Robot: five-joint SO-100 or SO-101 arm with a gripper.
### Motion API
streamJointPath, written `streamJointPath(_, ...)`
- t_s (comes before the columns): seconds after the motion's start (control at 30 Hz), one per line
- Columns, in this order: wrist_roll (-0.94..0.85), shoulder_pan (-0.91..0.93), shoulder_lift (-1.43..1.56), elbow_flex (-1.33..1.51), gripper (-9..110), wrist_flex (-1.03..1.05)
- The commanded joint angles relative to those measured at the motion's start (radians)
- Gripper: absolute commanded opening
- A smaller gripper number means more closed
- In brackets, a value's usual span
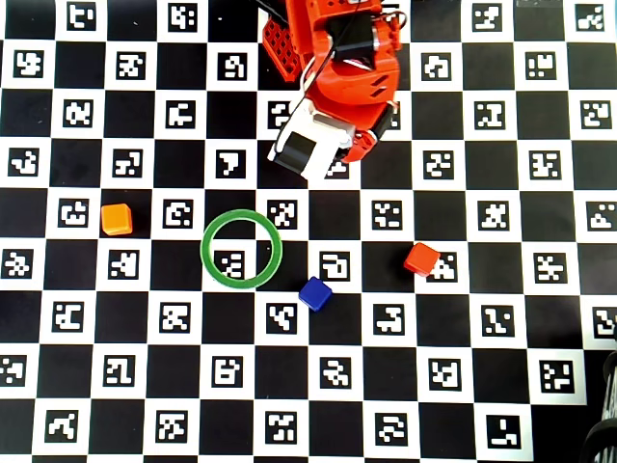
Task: Grab the red cube then put it in the green circle then put the blue cube on top and finally the orange cube on top
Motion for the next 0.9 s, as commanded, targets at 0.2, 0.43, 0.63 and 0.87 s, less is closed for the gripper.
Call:
streamJointPath(0.2,0.696,-0.158,-0.377,-0.680,30,0.247)
streamJointPath(0.43,0.819,-0.209,-0.606,-0.897,39,0.298)
streamJointPath(0.63,0.857,-0.212,-0.764,-0.960,45,0.273)
streamJointPath(0.87,0.862,-0.169,-0.796,-0.844,49,0.118)
